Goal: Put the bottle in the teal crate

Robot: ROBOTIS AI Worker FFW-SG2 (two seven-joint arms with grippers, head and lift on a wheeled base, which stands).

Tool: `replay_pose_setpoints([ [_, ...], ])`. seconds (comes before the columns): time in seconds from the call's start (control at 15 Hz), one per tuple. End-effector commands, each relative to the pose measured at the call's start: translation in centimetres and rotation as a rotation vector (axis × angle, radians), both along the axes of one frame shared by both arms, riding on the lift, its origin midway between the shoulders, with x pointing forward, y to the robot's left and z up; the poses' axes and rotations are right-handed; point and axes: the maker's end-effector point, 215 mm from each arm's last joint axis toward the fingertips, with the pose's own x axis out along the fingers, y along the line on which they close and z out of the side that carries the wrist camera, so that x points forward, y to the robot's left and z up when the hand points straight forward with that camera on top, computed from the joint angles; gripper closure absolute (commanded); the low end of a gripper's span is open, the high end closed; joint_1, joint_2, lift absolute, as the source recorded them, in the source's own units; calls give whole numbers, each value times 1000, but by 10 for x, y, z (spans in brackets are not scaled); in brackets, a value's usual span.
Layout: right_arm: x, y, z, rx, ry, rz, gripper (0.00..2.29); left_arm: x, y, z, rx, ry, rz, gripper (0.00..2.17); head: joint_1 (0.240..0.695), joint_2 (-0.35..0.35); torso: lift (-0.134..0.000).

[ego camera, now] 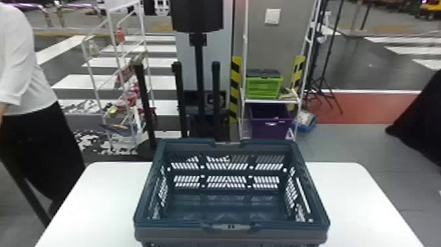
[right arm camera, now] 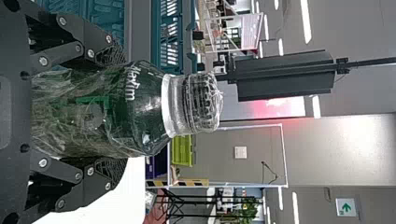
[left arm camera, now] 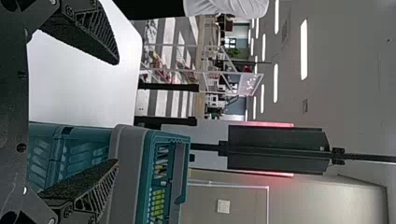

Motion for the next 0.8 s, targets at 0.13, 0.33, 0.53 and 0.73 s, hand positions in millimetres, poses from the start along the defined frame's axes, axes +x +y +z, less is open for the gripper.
replay_pose_setpoints([
  [0.13, 0, -2, 1, 5, -4, -4, 1787, 0, -3, 0, -3, -1, -1, 140, 499, 0, 0],
  [0.33, 0, -2, 2, 4, -7, -5, 1787, -1, -3, 1, -3, -1, -1, 140, 499, 0, 0],
  [0.53, 0, -1, 4, 4, -10, -4, 1787, -1, -3, 1, -4, 0, -1, 140, 499, 0, 0],
  [0.73, 9, -1, 27, -8, -54, 3, 1787, -2, -3, 0, -3, 1, -1, 140, 499, 0, 0],
])
